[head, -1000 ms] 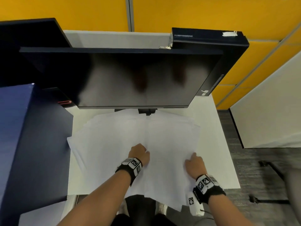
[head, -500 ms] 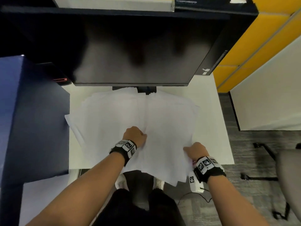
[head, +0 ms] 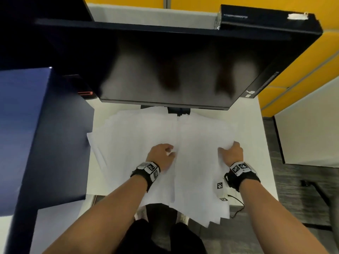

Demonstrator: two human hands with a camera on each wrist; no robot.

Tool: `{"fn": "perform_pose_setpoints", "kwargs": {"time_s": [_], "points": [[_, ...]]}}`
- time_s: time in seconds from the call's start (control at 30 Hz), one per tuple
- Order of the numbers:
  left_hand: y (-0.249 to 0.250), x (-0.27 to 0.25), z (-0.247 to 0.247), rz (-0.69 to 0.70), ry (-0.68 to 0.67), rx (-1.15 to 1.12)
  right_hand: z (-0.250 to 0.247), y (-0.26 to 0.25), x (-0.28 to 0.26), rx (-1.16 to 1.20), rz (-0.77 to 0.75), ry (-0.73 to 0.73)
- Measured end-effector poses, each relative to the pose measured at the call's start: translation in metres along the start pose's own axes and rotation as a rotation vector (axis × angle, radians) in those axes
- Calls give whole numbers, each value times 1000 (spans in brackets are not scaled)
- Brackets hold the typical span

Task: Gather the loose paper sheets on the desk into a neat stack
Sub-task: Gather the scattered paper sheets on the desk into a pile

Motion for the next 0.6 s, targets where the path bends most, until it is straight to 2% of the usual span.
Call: {"fn": "perform_pose_setpoints", "kwargs": {"time_s": [0.07, 0.13, 0.2, 0.27, 0.43, 0.53, 0.6], "points": [[-26, 4, -28, -72, 180, 76, -9, 11, 4, 18, 19, 11], [-57, 3, -60, -290, 394, 76, -21, 22, 6, 42, 39, 32], [-78, 0, -82, -520, 425, -18, -30, 30, 7, 44, 54, 54], [-87, 1, -93, -594, 346, -61, -33, 33, 4, 39, 59, 58], [-83, 13, -85, -517, 225, -128, -16, 22, -5, 49, 19, -10], [-60, 16, -67, -376, 146, -38, 1, 7, -16, 27, -69, -41], [-43, 18, -52, -303, 134, -70, 12, 1, -19, 23, -107, -80]]}}
Point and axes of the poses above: each hand's wrist, its own x-axis towards the middle knuckle, its own z-axis out of the palm, y = z × x, the point moved 2 cm from there along x, towards the middle knuckle, and after that the axes turned 2 degrees about y, right-handed, at the moved point
